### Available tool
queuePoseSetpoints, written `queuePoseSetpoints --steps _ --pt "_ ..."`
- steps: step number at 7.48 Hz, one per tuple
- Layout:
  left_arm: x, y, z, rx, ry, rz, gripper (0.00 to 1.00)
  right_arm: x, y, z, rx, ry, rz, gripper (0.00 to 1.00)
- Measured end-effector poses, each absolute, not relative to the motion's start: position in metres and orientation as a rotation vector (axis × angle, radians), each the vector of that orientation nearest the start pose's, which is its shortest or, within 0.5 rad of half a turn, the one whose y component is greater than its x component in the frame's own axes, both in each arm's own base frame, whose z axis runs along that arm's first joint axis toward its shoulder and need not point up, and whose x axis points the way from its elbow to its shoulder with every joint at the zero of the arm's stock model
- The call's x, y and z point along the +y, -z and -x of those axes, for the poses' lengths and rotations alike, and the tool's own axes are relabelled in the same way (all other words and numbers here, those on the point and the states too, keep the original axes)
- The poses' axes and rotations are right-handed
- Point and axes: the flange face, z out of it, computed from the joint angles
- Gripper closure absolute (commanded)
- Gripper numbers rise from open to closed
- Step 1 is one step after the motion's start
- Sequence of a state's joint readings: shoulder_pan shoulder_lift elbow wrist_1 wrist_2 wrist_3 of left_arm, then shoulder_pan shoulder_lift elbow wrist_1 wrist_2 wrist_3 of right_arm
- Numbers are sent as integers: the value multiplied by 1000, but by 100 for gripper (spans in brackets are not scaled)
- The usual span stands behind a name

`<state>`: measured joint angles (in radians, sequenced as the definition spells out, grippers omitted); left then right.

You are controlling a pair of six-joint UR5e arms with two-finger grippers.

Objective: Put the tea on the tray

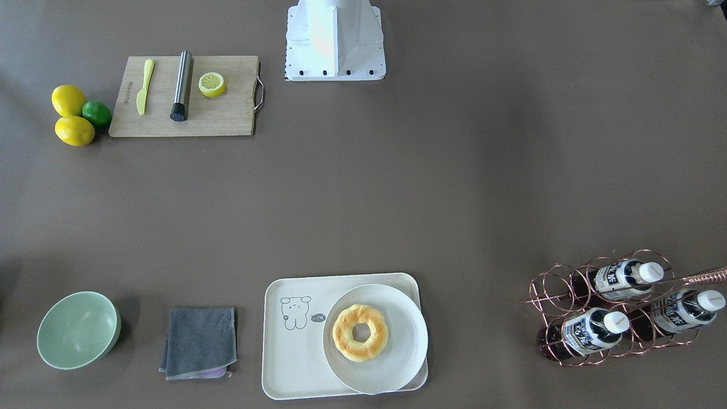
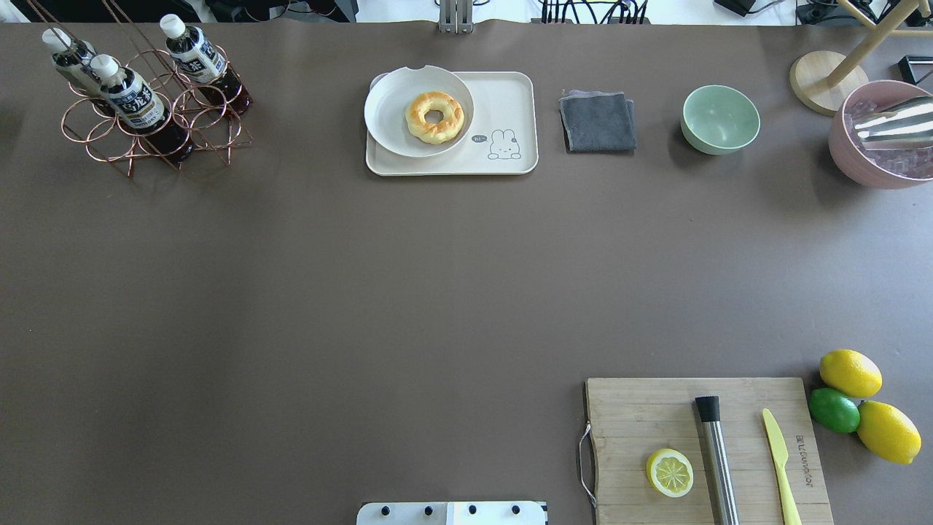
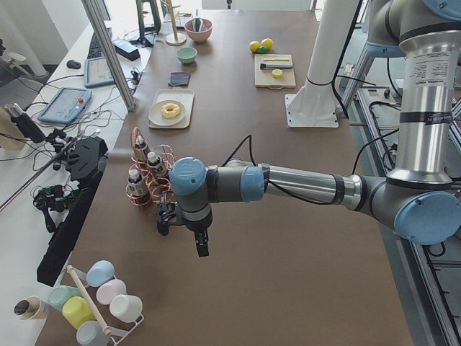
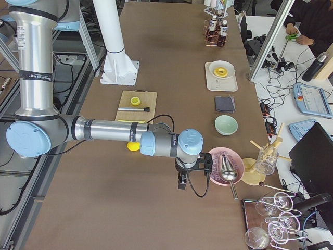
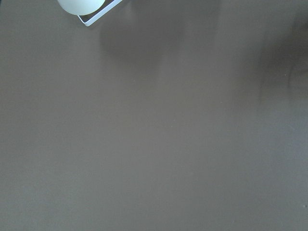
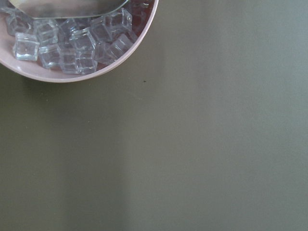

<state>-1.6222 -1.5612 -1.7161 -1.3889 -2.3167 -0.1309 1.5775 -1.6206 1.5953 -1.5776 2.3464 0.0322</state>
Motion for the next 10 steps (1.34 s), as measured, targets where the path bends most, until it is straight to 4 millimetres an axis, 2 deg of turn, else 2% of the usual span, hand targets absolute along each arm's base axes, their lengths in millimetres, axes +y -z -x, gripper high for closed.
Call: queuePoseSetpoints --steps 4,10 --pt "-480 -607 88 744 183 68 2 -468 -670 -66 -785 -47 36 0" --pt "-484 -597 88 744 176 48 2 -481 -654 -66 -784 -32 3 0"
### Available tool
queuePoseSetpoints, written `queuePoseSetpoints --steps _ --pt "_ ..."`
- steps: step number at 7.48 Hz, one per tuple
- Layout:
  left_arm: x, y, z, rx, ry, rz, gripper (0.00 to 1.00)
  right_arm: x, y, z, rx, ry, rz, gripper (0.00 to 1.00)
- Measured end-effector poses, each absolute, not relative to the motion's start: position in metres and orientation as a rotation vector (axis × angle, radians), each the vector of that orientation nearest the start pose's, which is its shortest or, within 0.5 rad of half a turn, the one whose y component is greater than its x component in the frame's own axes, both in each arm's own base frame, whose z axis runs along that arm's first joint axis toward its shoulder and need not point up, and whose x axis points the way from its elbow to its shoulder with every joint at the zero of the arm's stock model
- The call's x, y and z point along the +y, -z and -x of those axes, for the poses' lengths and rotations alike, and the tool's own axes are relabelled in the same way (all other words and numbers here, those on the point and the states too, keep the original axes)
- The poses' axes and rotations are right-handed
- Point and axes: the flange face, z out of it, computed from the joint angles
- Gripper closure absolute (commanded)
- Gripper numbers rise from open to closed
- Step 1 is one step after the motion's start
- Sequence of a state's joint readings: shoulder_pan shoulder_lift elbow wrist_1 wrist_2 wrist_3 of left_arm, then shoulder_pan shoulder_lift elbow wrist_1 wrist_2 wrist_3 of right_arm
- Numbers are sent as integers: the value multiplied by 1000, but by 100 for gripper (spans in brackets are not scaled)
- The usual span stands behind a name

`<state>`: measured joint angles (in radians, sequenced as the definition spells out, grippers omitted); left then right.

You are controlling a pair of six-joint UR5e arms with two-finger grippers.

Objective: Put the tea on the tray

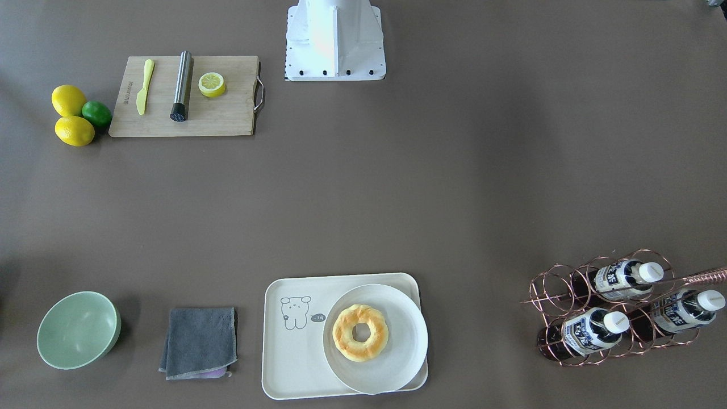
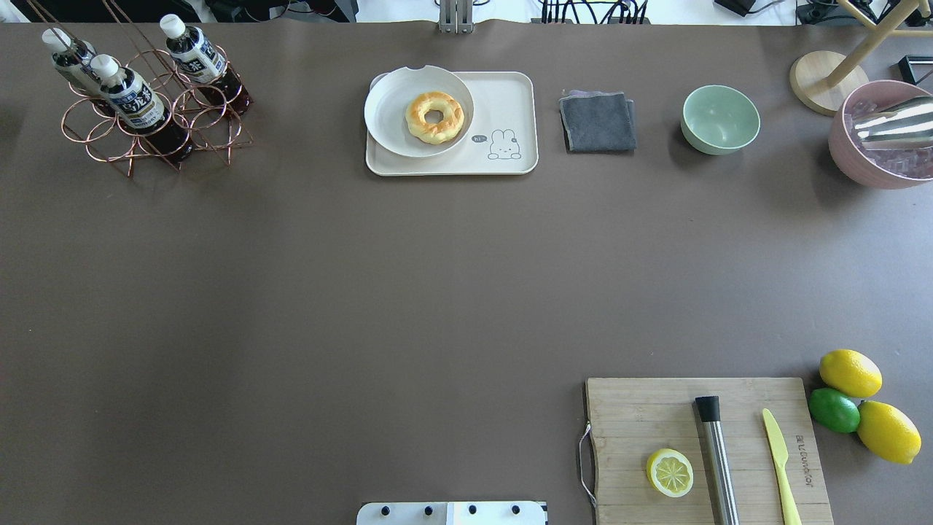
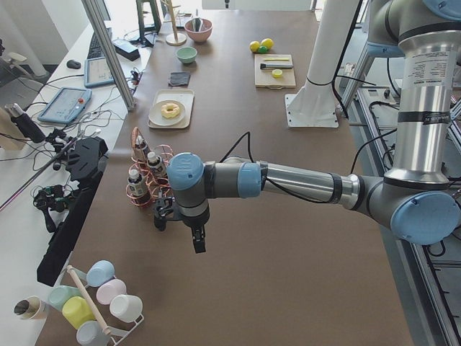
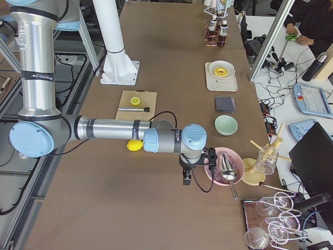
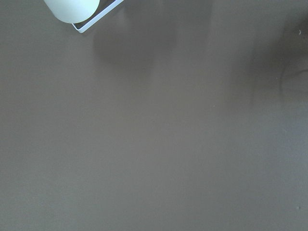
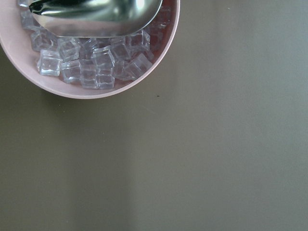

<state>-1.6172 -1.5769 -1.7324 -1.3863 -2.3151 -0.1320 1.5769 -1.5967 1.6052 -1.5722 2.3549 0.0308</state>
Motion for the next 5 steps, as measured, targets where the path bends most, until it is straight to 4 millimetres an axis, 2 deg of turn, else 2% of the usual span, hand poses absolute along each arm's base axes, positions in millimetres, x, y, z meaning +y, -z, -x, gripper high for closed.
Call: queuePoseSetpoints --steps 3,5 --pt "-487 -583 88 745 166 20 2 -463 -662 -68 -785 -45 18 0" --pt "-496 -570 84 746 149 0 2 -458 -663 -69 -782 -48 20 0"
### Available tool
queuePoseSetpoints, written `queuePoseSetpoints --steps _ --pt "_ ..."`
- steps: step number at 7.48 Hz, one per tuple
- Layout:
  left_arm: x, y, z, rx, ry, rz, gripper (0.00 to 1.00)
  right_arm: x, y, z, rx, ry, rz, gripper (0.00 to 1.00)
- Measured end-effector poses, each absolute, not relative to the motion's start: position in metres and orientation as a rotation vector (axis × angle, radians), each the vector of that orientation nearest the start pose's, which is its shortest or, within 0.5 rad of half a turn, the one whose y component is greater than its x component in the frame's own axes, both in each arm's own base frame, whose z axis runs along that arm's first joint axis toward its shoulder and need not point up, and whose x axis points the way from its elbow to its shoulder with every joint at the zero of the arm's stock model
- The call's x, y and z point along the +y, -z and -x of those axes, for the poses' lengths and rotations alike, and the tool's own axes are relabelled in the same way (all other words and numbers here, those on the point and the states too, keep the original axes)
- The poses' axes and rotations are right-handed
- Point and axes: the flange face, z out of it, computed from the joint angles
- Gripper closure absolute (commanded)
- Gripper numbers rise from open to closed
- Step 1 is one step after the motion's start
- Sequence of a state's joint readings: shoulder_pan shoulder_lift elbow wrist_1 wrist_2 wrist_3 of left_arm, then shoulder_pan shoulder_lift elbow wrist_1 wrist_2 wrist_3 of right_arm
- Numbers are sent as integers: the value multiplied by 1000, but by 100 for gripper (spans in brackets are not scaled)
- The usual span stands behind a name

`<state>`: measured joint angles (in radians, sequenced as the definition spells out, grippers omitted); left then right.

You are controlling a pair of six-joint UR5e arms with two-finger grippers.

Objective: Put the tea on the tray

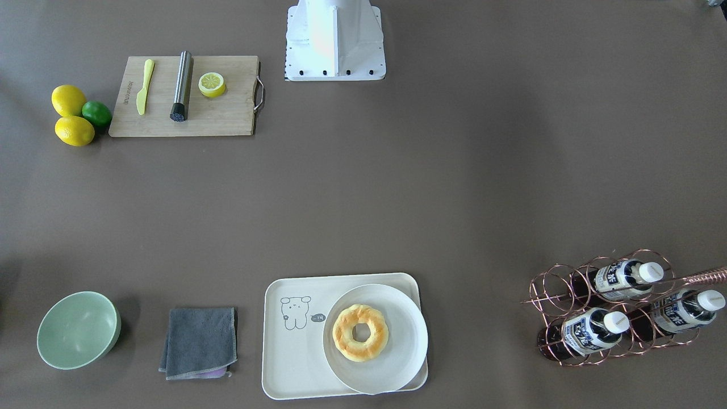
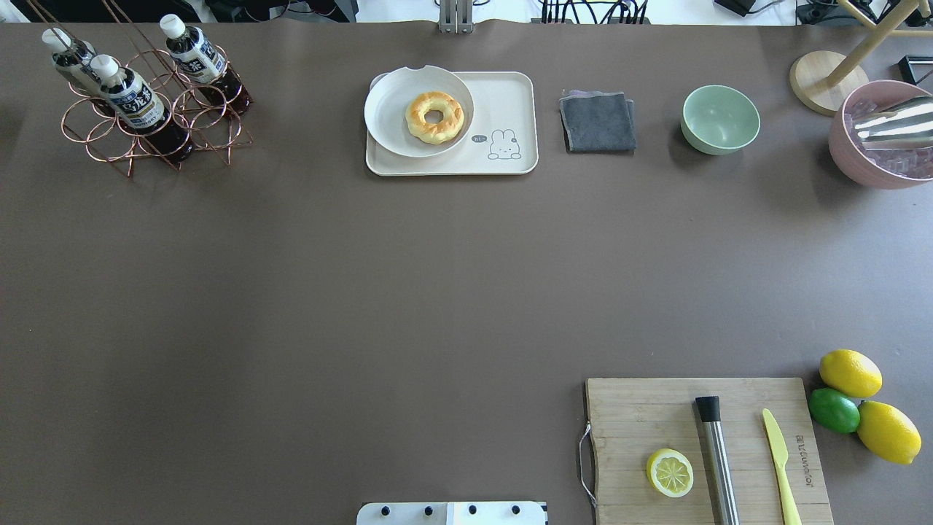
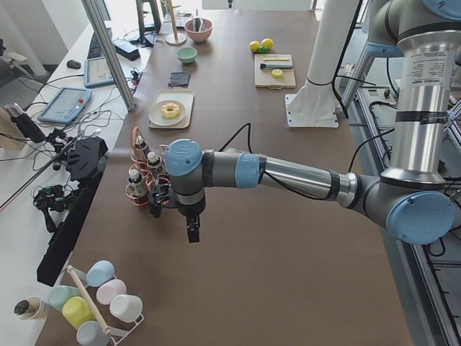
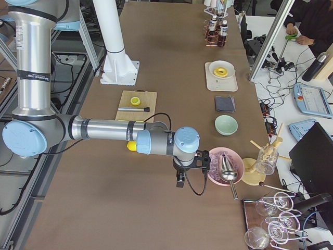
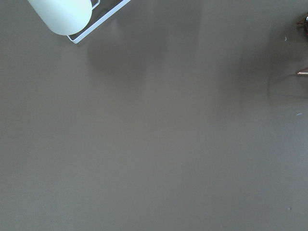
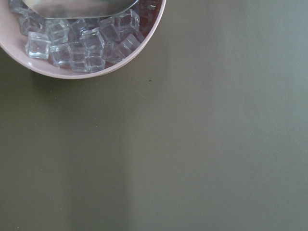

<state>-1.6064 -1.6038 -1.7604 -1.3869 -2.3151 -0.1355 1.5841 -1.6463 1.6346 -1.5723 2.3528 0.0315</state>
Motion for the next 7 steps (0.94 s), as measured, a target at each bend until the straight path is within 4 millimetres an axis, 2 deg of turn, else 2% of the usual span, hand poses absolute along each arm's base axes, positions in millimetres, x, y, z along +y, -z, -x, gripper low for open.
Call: queuePoseSetpoints --steps 2,4,7 --pt "-503 -572 62 746 110 19 2 -463 -654 -69 -791 -41 2 0" --pt "-510 -585 37 744 68 48 2 -473 -640 -68 -808 -32 -21 0" --pt "-512 -594 29 743 58 60 2 -479 -633 -64 -836 -21 -29 0"
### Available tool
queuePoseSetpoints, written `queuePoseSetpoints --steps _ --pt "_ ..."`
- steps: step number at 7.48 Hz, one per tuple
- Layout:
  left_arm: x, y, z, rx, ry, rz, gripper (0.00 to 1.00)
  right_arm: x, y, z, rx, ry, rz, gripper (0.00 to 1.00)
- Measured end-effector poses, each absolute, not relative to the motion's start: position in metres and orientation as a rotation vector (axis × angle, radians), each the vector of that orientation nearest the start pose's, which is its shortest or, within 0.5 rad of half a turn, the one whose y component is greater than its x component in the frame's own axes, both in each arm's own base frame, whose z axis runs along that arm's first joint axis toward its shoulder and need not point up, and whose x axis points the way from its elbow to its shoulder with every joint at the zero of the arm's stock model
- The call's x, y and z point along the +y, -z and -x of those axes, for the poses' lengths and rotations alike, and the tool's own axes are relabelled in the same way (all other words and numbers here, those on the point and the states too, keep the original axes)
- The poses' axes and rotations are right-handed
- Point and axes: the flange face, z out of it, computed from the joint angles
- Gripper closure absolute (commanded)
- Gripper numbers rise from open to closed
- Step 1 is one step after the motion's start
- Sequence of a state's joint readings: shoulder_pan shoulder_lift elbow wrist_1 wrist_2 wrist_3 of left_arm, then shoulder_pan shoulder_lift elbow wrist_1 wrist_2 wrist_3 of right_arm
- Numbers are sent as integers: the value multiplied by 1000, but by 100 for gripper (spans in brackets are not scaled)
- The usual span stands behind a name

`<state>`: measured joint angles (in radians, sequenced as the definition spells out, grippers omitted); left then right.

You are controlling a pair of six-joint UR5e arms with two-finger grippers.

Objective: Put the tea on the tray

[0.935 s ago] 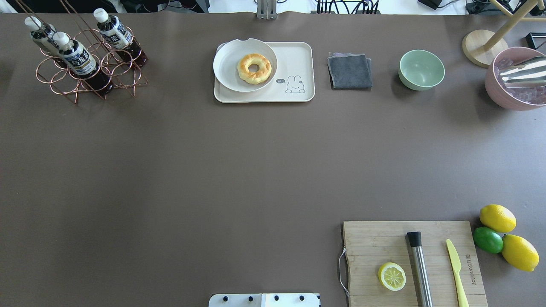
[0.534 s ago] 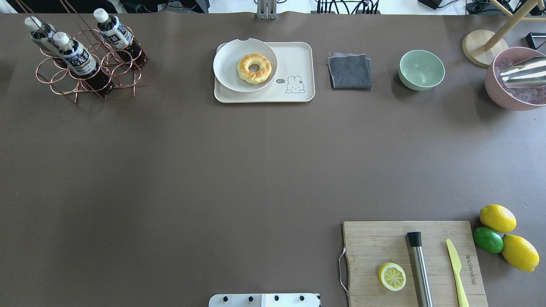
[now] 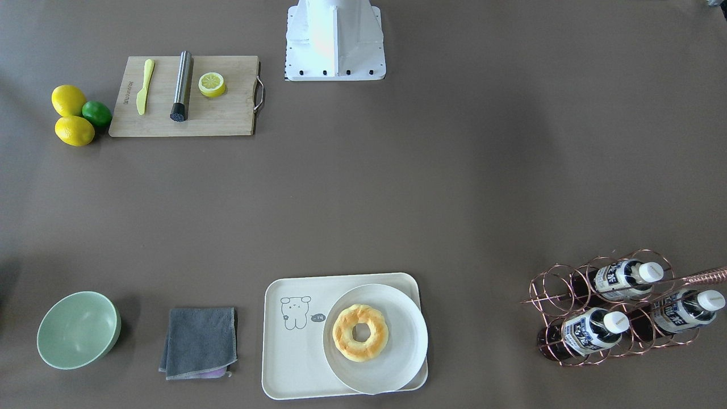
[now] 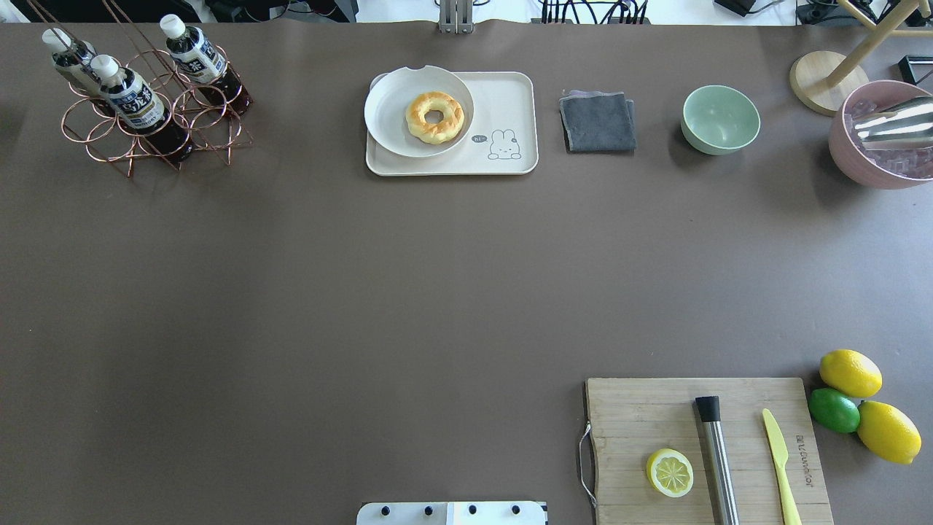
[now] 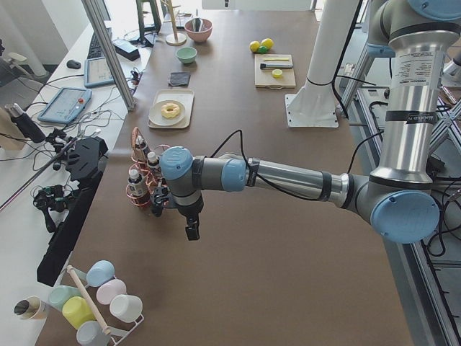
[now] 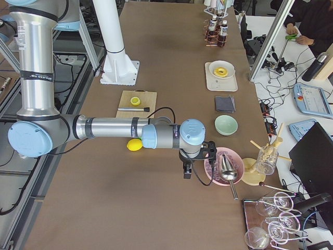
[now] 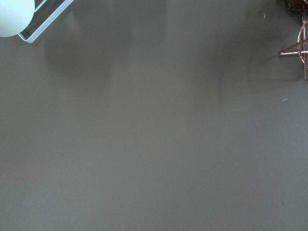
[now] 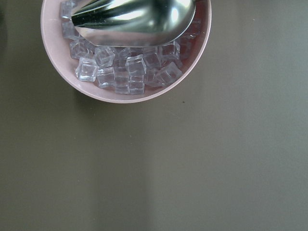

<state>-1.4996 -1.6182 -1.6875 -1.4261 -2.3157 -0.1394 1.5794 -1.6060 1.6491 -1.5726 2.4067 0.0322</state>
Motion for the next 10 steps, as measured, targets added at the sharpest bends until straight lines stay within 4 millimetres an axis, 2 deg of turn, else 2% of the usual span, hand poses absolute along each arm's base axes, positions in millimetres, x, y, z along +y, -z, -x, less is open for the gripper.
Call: queuePoseSetpoints --steps 7,8,10 --pt "-512 -590 30 745 57 55 2 -481 -635 -63 -829 -22 -23 0" --pt "-512 -587 30 745 55 48 2 -481 -635 -63 -830 -22 -23 0" --pt "-516 -561 29 749 35 -3 2 -481 -635 -63 -831 -20 -26 0"
